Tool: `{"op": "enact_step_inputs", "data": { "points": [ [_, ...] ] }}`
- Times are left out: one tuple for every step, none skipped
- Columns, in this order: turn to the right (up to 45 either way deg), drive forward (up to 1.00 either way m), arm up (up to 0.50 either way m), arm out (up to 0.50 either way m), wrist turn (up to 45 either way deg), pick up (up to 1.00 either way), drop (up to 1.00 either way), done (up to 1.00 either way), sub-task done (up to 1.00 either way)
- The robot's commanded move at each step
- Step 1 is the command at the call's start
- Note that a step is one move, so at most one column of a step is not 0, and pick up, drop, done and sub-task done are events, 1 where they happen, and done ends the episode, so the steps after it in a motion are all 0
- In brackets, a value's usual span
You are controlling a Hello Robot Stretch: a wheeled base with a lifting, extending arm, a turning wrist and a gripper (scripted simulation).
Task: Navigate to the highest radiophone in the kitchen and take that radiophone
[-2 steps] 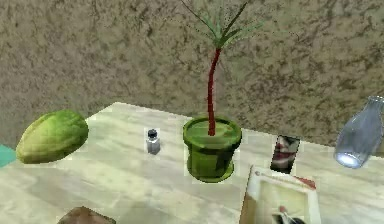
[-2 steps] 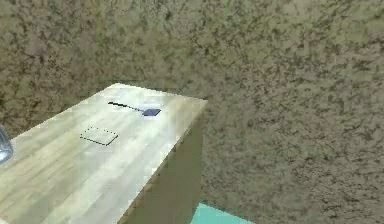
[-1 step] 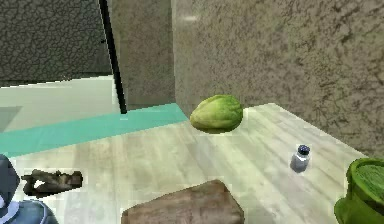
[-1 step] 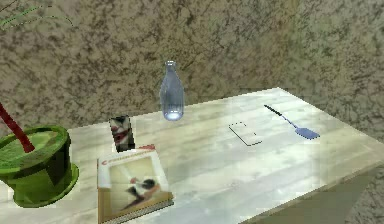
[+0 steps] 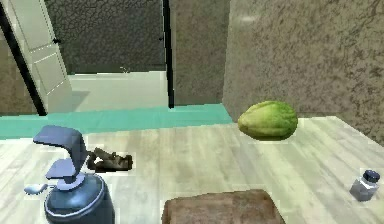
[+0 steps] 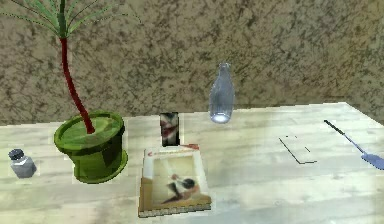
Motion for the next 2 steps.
{"op": "enact_step_inputs", "data": {
  "points": [
    [0.0,0.00,0.50,0.00,0.0,0.00,0.00,0.00,0.00],
    [0.0,0.00,0.38,0.00,0.0,0.00,0.00,0.00,0.00]
  ]
}}
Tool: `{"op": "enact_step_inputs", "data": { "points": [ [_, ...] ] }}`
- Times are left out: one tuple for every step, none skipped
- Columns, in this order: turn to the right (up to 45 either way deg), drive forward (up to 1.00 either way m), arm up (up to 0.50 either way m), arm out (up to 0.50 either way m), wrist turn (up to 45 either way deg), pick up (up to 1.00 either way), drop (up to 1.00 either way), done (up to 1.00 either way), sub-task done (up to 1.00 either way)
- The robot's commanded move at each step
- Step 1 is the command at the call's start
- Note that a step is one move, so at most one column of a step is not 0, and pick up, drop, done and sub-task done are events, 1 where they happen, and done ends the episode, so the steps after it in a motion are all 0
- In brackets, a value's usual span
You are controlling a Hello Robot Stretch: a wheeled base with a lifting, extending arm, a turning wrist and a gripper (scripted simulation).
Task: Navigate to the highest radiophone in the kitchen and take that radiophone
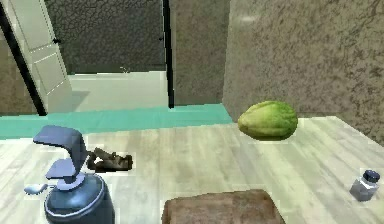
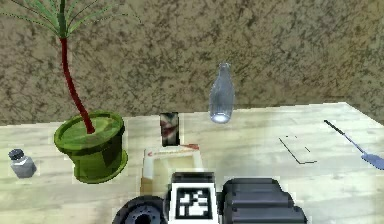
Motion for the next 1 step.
{"op": "enact_step_inputs", "data": {
  "points": [
    [0.0,0.00,0.00,0.30,0.0,0.00,0.00,0.00,0.00]
  ]
}}
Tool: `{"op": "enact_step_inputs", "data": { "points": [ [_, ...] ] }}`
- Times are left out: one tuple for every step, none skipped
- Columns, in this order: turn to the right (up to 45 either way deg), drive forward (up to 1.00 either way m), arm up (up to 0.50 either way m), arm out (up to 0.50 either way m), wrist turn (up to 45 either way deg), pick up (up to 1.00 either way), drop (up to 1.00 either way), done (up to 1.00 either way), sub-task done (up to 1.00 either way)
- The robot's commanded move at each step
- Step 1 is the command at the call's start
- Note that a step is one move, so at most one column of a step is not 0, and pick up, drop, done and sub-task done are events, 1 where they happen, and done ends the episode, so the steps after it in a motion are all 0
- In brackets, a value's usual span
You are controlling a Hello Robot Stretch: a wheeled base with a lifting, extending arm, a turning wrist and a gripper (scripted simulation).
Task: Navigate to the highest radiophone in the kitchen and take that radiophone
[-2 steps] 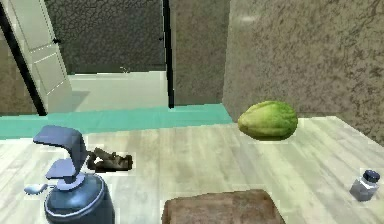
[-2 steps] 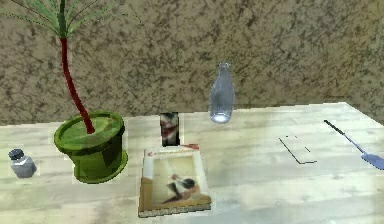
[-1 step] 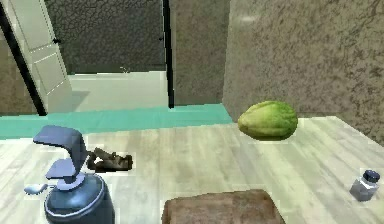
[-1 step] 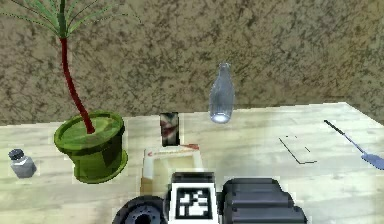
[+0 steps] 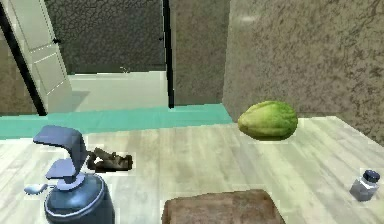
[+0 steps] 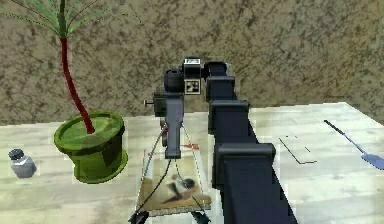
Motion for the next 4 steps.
{"op": "enact_step_inputs", "data": {
  "points": [
    [0.0,0.00,0.00,0.00,45.0,0.00,0.00,0.00,0.00],
    [0.0,0.00,0.00,0.00,45.0,0.00,0.00,0.00,0.00],
    [0.0,0.00,0.00,0.00,45.0,0.00,0.00,0.00,0.00],
    [0.0,0.00,0.00,0.00,21.0,0.00,0.00,0.00,0.00]
  ]
}}
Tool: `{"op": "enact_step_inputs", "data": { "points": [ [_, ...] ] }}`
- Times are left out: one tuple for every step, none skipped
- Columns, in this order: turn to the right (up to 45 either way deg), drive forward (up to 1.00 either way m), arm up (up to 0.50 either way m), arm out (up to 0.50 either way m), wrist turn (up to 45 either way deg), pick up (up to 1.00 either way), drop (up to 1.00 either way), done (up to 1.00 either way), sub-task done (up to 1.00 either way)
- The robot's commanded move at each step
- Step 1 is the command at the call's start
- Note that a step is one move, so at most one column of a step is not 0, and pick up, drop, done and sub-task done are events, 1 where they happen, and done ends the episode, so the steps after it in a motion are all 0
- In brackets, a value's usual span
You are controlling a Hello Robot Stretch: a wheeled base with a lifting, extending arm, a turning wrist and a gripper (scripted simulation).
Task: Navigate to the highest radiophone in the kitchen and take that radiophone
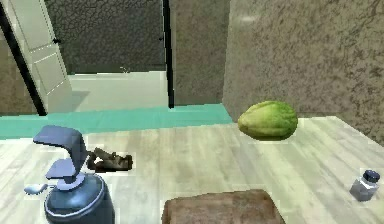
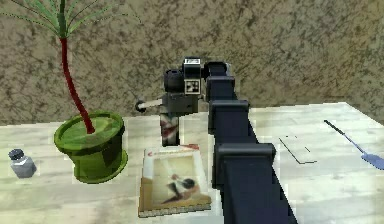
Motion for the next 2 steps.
{"op": "enact_step_inputs", "data": {
  "points": [
    [0.0,0.00,0.00,0.00,0.0,1.00,0.00,0.00,0.00],
    [0.0,0.00,0.00,0.00,0.0,0.00,0.00,1.00,0.00]
  ]
}}
